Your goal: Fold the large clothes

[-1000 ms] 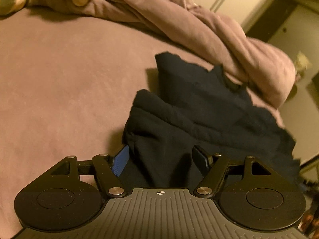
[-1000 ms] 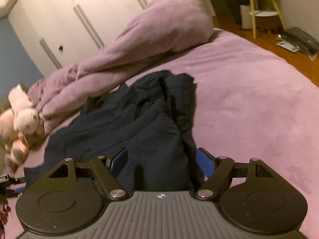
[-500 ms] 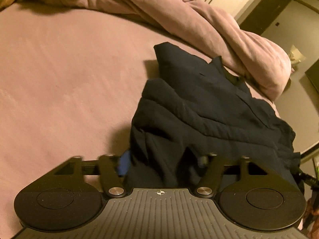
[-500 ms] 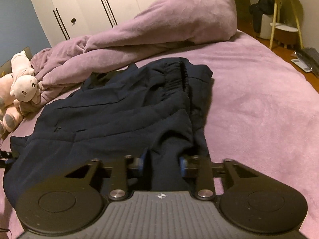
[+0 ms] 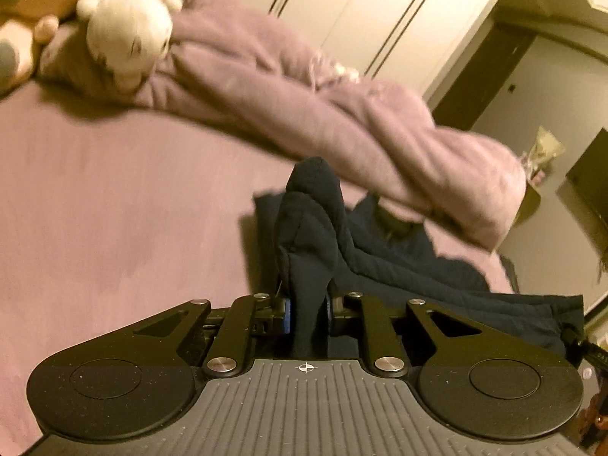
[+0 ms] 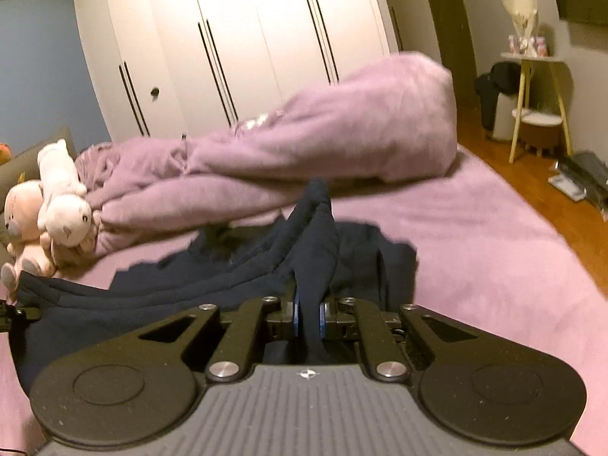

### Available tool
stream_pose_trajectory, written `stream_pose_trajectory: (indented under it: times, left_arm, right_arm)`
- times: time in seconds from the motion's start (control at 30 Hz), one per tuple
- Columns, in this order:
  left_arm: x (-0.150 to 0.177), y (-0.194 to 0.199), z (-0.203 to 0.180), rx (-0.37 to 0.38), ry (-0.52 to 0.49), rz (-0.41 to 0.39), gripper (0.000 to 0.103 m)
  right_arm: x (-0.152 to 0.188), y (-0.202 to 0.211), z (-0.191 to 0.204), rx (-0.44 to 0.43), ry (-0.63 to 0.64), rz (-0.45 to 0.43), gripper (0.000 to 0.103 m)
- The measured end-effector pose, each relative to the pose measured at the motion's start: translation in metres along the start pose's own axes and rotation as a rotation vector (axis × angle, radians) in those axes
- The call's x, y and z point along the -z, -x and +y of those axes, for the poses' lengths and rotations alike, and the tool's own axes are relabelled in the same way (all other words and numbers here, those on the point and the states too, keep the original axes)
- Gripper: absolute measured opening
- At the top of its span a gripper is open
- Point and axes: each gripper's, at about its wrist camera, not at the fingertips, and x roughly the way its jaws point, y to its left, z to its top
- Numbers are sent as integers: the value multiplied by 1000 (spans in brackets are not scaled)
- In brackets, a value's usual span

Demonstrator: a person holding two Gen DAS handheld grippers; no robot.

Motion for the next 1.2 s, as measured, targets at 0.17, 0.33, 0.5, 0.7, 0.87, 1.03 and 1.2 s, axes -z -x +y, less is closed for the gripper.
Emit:
stream_pose_trajectory:
  times: [0.17, 0.33, 0.5, 0.7, 0.87, 1.03, 1.2]
  left_arm:
    - [-44, -15, -30, -57, -33, -50, 18]
    - [-91, -51, -61, -95, -63, -139, 18]
    - [-128, -107, -82, -153, -106, -201, 18]
    - [-105, -194, -77, -281, -91, -224, 19]
    - [-60, -258, -48, -348, -38, -219, 33]
    - [-41, -281, -5, -280, 124, -192, 55]
    - [-36, -295, 19, -248, 236, -179, 61]
  right_arm:
    - [-41, -10, 7, 27, -16, -43, 8]
    - [-84, -49, 12, 74, -14, -95, 8]
    - [-122, -107, 7, 122, -40, -118, 8]
    - [-113, -194, -10, 240, -102, -101, 9]
    - [-62, -256, -32, 350, -172, -45, 10]
    - [-27, -283, -50, 412, -171, -29, 17]
    - [-12, -299, -67, 392, -231, -20, 22]
